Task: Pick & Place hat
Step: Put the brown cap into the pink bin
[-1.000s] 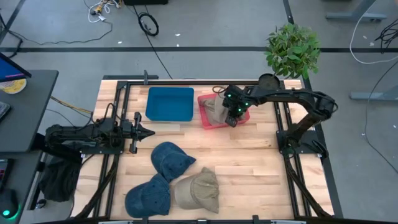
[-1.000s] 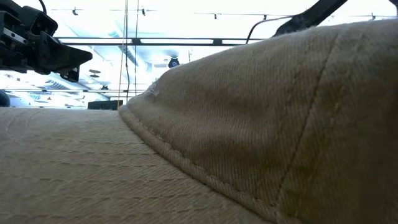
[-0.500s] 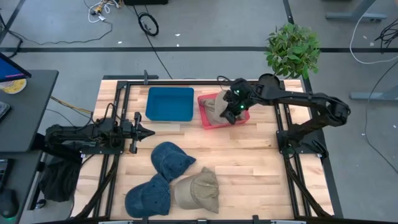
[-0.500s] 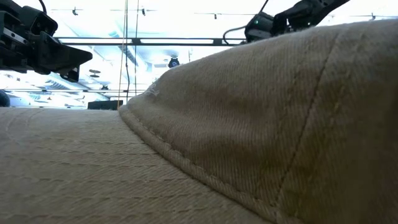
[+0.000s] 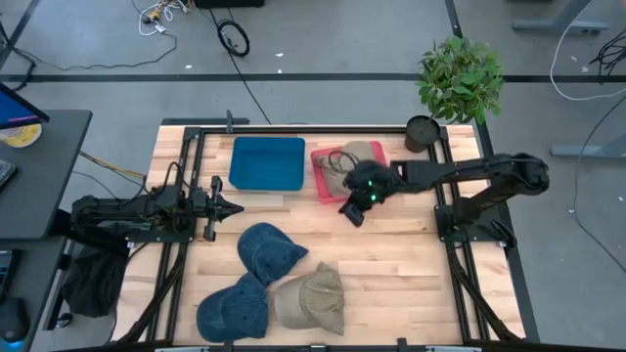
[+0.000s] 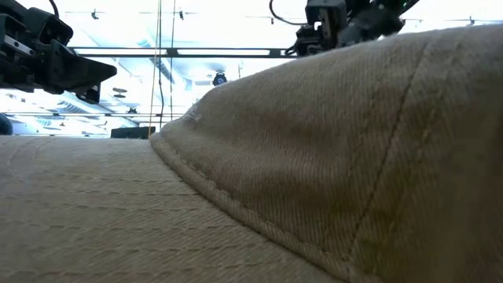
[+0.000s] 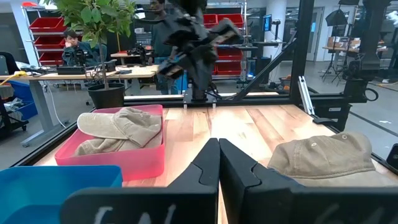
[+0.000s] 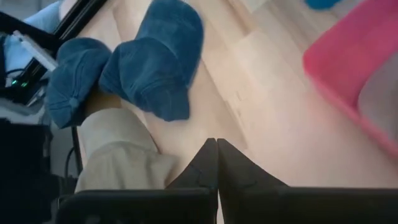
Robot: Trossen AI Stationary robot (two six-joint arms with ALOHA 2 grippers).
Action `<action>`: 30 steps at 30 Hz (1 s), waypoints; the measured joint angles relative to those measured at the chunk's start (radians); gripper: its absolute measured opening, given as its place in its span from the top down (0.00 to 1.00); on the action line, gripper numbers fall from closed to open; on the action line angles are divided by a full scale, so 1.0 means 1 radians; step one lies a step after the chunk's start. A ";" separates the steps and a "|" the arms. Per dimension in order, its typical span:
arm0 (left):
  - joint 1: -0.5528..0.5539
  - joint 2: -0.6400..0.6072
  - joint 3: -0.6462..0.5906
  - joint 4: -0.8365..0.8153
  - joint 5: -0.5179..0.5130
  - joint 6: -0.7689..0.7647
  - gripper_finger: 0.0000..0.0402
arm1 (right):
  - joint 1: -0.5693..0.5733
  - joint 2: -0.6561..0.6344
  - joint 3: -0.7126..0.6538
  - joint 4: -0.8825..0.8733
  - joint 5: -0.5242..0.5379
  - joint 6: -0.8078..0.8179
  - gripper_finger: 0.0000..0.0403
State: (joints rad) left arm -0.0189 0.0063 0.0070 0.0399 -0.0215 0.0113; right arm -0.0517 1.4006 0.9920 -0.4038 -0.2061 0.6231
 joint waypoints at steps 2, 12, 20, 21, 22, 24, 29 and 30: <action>0.000 0.000 0.000 0.000 0.000 0.000 0.99 | 0.059 0.002 0.000 0.004 0.071 0.064 1.00; 0.000 0.000 0.000 0.000 0.000 0.000 0.99 | 0.302 0.013 0.001 0.023 0.357 0.403 0.98; 0.000 0.000 0.000 0.000 0.000 0.000 0.99 | 0.410 0.049 0.001 0.058 0.379 0.549 0.98; 0.000 0.000 0.000 0.000 0.000 0.000 0.99 | 0.425 0.061 0.002 0.058 0.372 0.606 0.98; 0.000 0.000 0.000 0.000 0.000 0.000 0.99 | 0.439 0.073 0.001 0.056 0.368 0.665 0.98; 0.000 0.000 0.000 0.000 0.000 0.000 0.99 | 0.474 0.102 0.001 0.071 0.365 0.772 0.98; 0.000 0.000 0.000 0.000 0.000 0.000 0.99 | 0.559 0.180 0.001 0.195 0.392 0.913 0.98; 0.000 0.000 0.000 0.000 0.000 0.000 0.99 | 0.576 0.195 0.001 0.214 0.406 0.940 0.97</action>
State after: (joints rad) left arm -0.0192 0.0063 0.0071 0.0399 -0.0212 0.0113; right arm 0.5243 1.5956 0.9932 -0.1898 0.1994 1.5627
